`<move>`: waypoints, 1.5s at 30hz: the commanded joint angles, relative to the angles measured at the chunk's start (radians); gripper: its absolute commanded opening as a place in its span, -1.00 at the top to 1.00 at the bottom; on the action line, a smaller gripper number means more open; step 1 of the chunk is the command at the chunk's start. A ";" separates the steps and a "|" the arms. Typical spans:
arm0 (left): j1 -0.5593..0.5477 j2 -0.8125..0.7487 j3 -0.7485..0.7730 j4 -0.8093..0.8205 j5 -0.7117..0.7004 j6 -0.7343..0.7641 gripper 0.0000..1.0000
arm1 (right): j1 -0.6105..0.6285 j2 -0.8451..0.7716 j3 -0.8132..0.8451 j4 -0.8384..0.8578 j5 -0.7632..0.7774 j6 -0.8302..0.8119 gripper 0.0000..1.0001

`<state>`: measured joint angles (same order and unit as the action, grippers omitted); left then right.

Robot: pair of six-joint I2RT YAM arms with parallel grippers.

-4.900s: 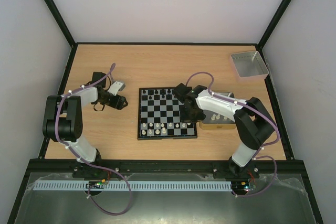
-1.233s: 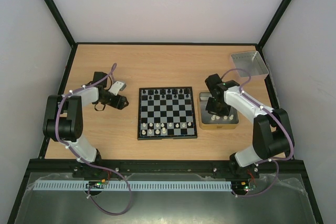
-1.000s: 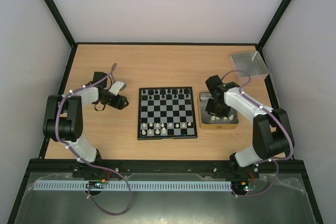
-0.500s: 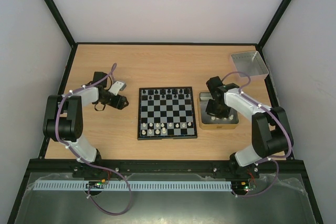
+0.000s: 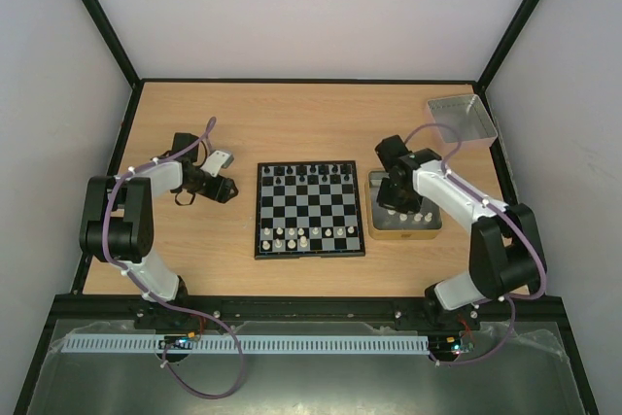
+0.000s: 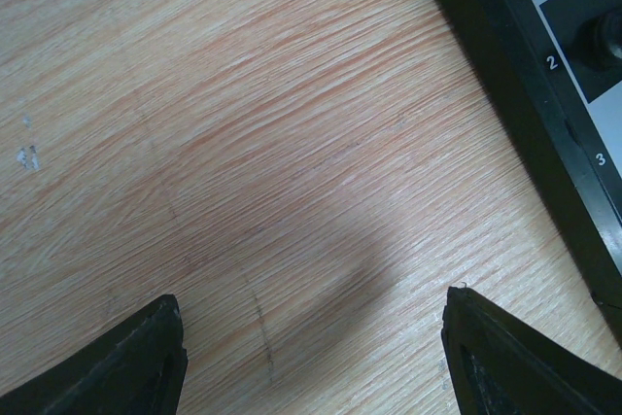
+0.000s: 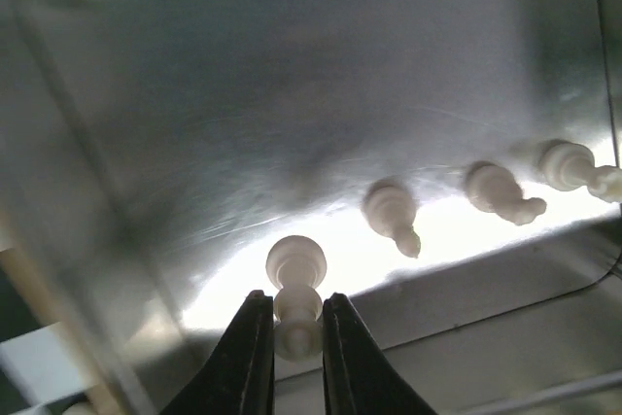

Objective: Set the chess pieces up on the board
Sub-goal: Pick up the chess piece from the storage box, then place the chess piece on the chessboard.

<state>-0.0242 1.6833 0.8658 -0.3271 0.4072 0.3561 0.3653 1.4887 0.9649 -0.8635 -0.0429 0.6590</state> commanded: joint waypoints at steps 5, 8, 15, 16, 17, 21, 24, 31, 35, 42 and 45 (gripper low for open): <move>-0.010 0.066 -0.037 -0.105 -0.028 -0.009 -0.45 | 0.190 -0.052 0.182 -0.183 0.060 0.078 0.81; -0.010 0.066 -0.036 -0.105 -0.030 -0.011 -0.45 | 0.287 -0.040 0.235 -0.221 0.070 0.114 0.80; -0.010 0.068 -0.035 -0.104 -0.032 -0.011 -0.45 | 0.475 -0.011 0.287 -0.246 0.061 0.206 0.80; -0.010 0.067 -0.036 -0.104 -0.033 -0.012 -0.45 | 0.505 -0.002 0.296 -0.246 0.063 0.219 0.80; -0.010 0.067 -0.035 -0.105 -0.032 -0.011 -0.45 | 0.532 0.010 0.303 -0.248 0.065 0.229 0.80; -0.008 0.067 -0.036 -0.104 -0.033 -0.012 -0.45 | 0.634 0.052 0.312 -0.220 0.037 0.276 0.80; -0.008 0.068 -0.035 -0.104 -0.030 -0.012 -0.45 | 0.689 0.095 0.337 -0.208 0.040 0.292 0.80; -0.003 0.064 -0.036 -0.104 -0.028 -0.012 -0.45 | 0.733 0.171 0.346 -0.148 0.020 0.292 0.80; 0.002 0.061 -0.037 -0.104 -0.024 -0.012 -0.45 | 0.733 0.198 0.341 -0.121 0.020 0.281 0.79; 0.006 0.061 -0.036 -0.104 -0.022 -0.011 -0.45 | 0.733 0.235 0.316 -0.065 0.001 0.271 0.79; 0.007 0.061 -0.035 -0.105 -0.021 -0.011 -0.45 | 0.732 0.247 0.317 -0.060 0.008 0.267 0.79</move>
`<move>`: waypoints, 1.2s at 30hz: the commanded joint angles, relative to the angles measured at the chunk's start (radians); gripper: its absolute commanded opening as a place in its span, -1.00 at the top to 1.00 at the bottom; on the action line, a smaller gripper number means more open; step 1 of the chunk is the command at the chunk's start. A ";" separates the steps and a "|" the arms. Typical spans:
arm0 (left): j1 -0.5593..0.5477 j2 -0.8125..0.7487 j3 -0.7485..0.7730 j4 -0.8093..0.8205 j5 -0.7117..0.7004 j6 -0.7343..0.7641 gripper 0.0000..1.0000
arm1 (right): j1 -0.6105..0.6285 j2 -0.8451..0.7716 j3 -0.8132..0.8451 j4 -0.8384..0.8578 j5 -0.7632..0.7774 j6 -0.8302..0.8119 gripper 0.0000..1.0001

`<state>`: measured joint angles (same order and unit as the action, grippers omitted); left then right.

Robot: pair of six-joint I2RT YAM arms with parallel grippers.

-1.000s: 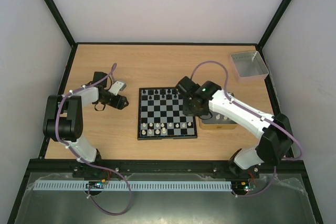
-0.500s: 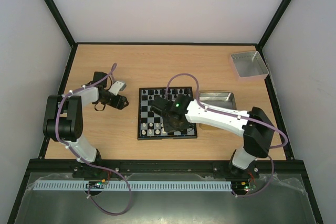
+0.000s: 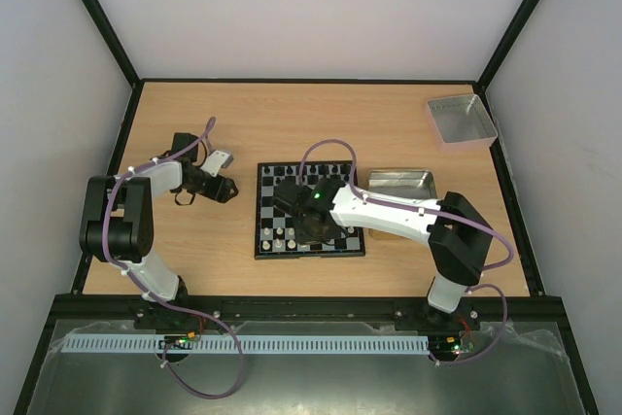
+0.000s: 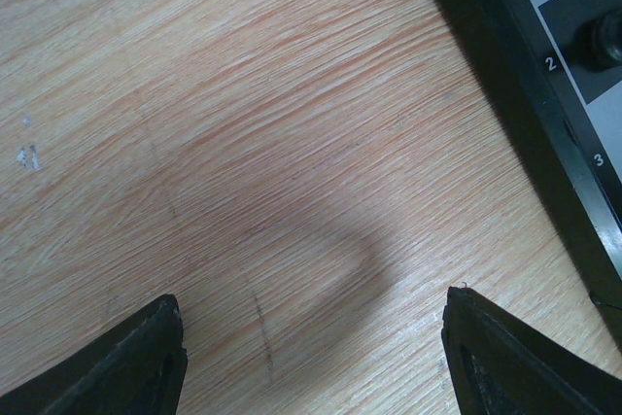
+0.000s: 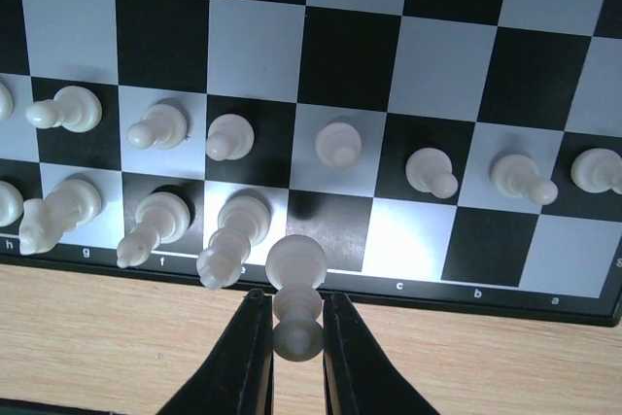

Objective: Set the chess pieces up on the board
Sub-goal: Place the chess piece on the chessboard.

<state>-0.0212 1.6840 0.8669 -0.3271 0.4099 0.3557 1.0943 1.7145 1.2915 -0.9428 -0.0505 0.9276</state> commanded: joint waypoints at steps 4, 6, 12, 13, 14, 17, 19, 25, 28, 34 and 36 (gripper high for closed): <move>0.005 0.060 -0.037 -0.104 -0.023 -0.011 -0.45 | -0.005 0.026 -0.024 0.033 0.018 -0.004 0.79; 0.005 0.060 -0.037 -0.105 -0.023 -0.011 -0.45 | -0.011 0.024 -0.040 0.041 0.017 -0.004 0.79; 0.006 0.060 -0.036 -0.104 -0.023 -0.011 -0.45 | -0.025 0.017 -0.073 0.066 0.009 -0.002 0.79; 0.006 0.060 -0.037 -0.104 -0.023 -0.011 -0.45 | -0.027 0.017 -0.075 0.067 0.008 -0.003 0.79; 0.006 0.060 -0.036 -0.104 -0.023 -0.011 -0.45 | -0.029 0.016 -0.077 0.070 0.006 -0.003 0.79; 0.006 0.061 -0.037 -0.105 -0.024 -0.011 -0.45 | -0.035 0.017 -0.086 0.078 0.002 -0.006 0.79; 0.006 0.061 -0.036 -0.104 -0.024 -0.011 -0.45 | -0.037 0.017 -0.089 0.083 0.001 -0.006 0.79; 0.006 0.060 -0.037 -0.104 -0.022 -0.011 -0.45 | -0.041 0.021 -0.090 0.090 -0.008 -0.007 0.79; 0.006 0.060 -0.037 -0.105 -0.020 -0.009 -0.46 | -0.040 0.023 -0.085 0.089 -0.011 -0.007 0.78; 0.006 0.062 -0.037 -0.106 -0.020 -0.009 -0.46 | -0.041 0.022 -0.064 0.075 -0.007 -0.008 0.69; 0.006 0.062 -0.036 -0.105 -0.020 -0.009 -0.46 | -0.041 0.021 -0.055 0.065 -0.004 -0.007 0.67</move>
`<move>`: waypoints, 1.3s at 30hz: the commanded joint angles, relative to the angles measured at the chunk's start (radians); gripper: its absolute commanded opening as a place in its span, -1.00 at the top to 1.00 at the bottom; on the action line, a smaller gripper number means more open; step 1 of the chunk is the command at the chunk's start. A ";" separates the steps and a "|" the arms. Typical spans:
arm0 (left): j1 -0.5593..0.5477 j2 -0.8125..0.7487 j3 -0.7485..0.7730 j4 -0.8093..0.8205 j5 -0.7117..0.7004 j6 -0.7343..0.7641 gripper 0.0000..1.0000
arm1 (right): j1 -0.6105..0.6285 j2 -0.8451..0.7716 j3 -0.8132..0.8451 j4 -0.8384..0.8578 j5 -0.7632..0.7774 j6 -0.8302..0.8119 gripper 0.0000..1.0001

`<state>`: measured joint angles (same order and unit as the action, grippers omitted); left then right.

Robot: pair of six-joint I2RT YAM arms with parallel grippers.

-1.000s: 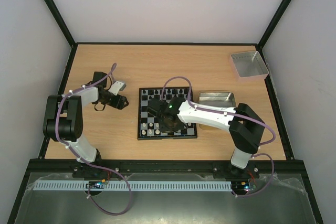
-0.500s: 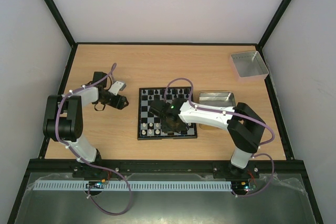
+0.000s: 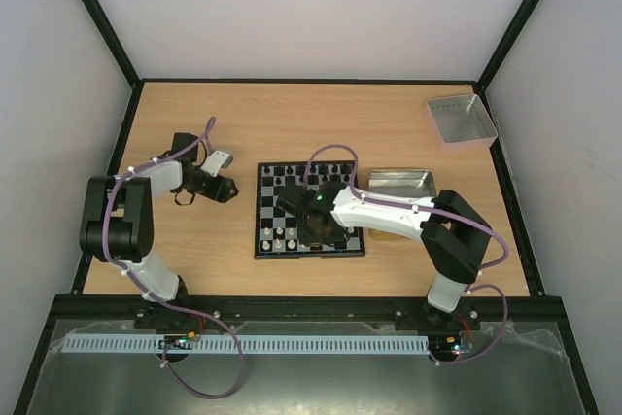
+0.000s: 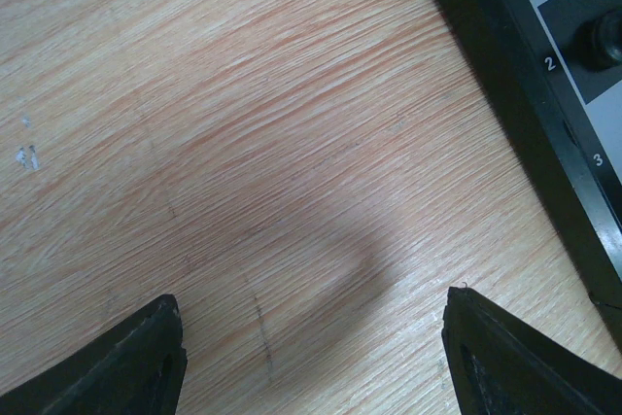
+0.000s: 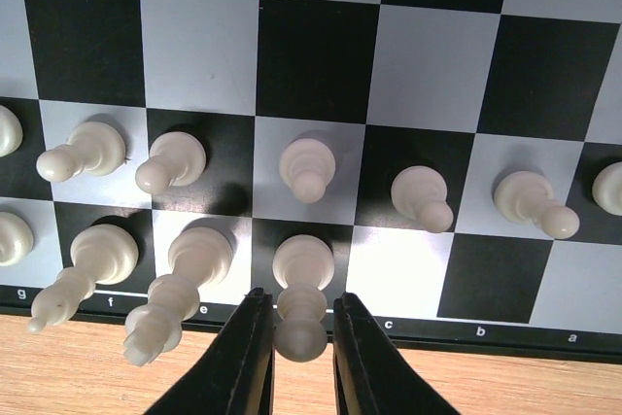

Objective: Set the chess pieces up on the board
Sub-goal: Place the chess piece on the chessboard.

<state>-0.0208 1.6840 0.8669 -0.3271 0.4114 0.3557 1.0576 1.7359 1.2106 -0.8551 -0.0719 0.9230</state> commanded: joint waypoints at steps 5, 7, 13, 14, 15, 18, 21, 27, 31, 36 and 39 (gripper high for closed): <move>0.005 0.062 -0.037 -0.106 -0.022 -0.009 -0.46 | -0.005 -0.008 0.047 -0.046 0.038 0.001 0.64; 0.005 0.062 -0.036 -0.107 -0.020 -0.007 -0.45 | -0.007 -0.015 0.056 -0.051 0.044 0.005 0.60; 0.005 0.062 -0.036 -0.109 -0.019 -0.006 -0.46 | -0.025 -0.050 0.094 -0.099 0.091 0.010 0.55; 0.005 0.063 -0.036 -0.109 -0.018 -0.005 -0.46 | -0.039 -0.068 0.100 -0.109 0.109 0.008 0.55; 0.005 0.063 -0.035 -0.109 -0.018 -0.005 -0.46 | -0.058 -0.090 0.104 -0.120 0.133 0.000 0.54; 0.004 0.065 -0.035 -0.111 -0.018 -0.004 -0.46 | -0.177 -0.176 0.050 -0.136 0.187 -0.024 0.41; 0.004 0.063 -0.036 -0.109 -0.019 -0.004 -0.45 | -0.338 -0.269 -0.058 -0.116 0.191 -0.075 0.33; 0.004 0.063 -0.035 -0.109 -0.019 -0.004 -0.46 | -0.577 -0.357 -0.191 -0.081 0.168 -0.156 0.33; 0.004 0.063 -0.035 -0.109 -0.019 -0.005 -0.46 | -0.691 -0.378 -0.282 -0.018 0.104 -0.190 0.35; 0.004 0.064 -0.035 -0.109 -0.020 -0.005 -0.46 | -0.766 -0.372 -0.351 0.039 0.053 -0.217 0.41; 0.004 0.066 -0.035 -0.110 -0.019 -0.004 -0.46 | -0.782 -0.359 -0.364 0.056 0.040 -0.226 0.42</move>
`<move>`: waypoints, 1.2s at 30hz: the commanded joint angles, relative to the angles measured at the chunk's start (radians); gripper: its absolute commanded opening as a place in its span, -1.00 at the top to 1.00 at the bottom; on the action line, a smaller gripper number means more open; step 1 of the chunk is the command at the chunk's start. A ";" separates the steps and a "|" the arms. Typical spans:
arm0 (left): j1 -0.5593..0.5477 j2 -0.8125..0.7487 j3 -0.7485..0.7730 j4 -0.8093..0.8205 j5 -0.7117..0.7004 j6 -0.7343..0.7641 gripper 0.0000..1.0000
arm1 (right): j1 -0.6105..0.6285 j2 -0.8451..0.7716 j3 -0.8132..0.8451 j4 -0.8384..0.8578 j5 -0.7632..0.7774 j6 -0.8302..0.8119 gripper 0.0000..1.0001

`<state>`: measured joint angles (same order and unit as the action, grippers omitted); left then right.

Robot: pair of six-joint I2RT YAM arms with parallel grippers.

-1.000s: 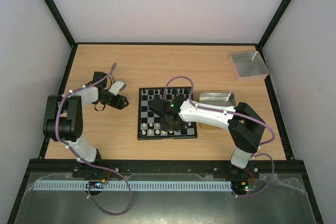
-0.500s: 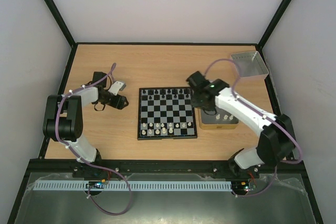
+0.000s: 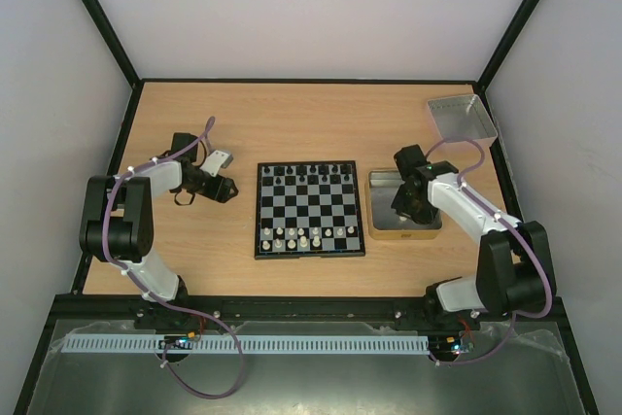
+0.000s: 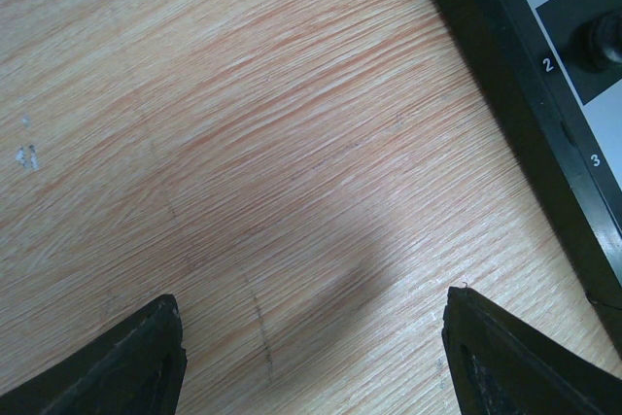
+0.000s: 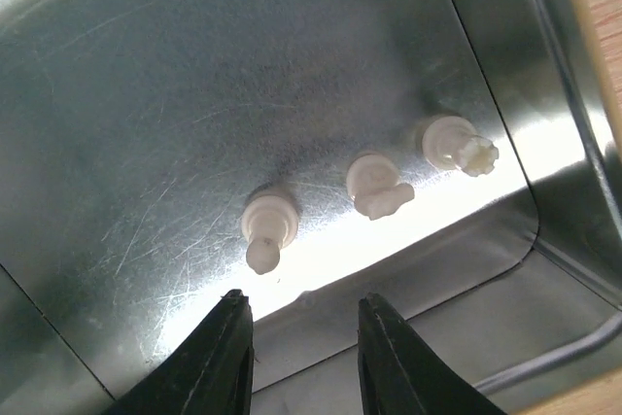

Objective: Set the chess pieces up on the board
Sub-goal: Place the chess piece on the chessboard, then pick up the chess piece from the storage box.

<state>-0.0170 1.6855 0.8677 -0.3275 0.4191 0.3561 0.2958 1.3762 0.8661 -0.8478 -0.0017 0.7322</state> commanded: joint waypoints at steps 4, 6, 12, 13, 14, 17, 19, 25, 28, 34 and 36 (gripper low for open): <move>0.000 0.065 -0.036 -0.110 -0.027 -0.004 -0.46 | -0.030 0.014 -0.014 0.064 -0.034 -0.039 0.45; 0.000 0.065 -0.035 -0.111 -0.027 -0.005 -0.46 | -0.037 0.022 -0.009 0.070 -0.038 -0.043 0.46; 0.000 0.067 -0.035 -0.111 -0.026 -0.005 -0.46 | -0.045 0.047 -0.014 0.094 -0.047 -0.043 0.48; 0.000 0.066 -0.035 -0.110 -0.026 -0.005 -0.46 | -0.045 0.051 -0.018 0.099 -0.048 -0.043 0.50; 0.000 0.067 -0.035 -0.111 -0.025 -0.005 -0.46 | -0.046 0.054 -0.022 0.104 -0.046 -0.041 0.51; 0.000 0.068 -0.034 -0.111 -0.024 -0.003 -0.46 | -0.047 0.064 -0.029 0.120 -0.044 -0.036 0.53; 0.000 0.068 -0.035 -0.111 -0.023 -0.003 -0.46 | -0.047 0.075 -0.033 0.131 -0.047 -0.032 0.54; 0.000 0.068 -0.034 -0.111 -0.024 -0.003 -0.46 | -0.047 0.099 -0.036 0.141 -0.043 -0.027 0.56; 0.000 0.069 -0.033 -0.113 -0.022 -0.002 -0.46 | -0.046 0.097 -0.043 0.141 -0.035 -0.025 0.62; 0.000 0.069 -0.033 -0.114 -0.022 -0.002 -0.46 | -0.047 0.093 -0.045 0.132 -0.020 -0.024 0.74; 0.000 0.069 -0.033 -0.114 -0.022 -0.002 -0.46 | -0.047 0.094 -0.041 0.130 -0.018 -0.022 0.82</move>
<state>-0.0170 1.6871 0.8700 -0.3305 0.4194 0.3576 0.2546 1.4662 0.8310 -0.7124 -0.0479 0.7033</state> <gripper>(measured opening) 0.730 0.118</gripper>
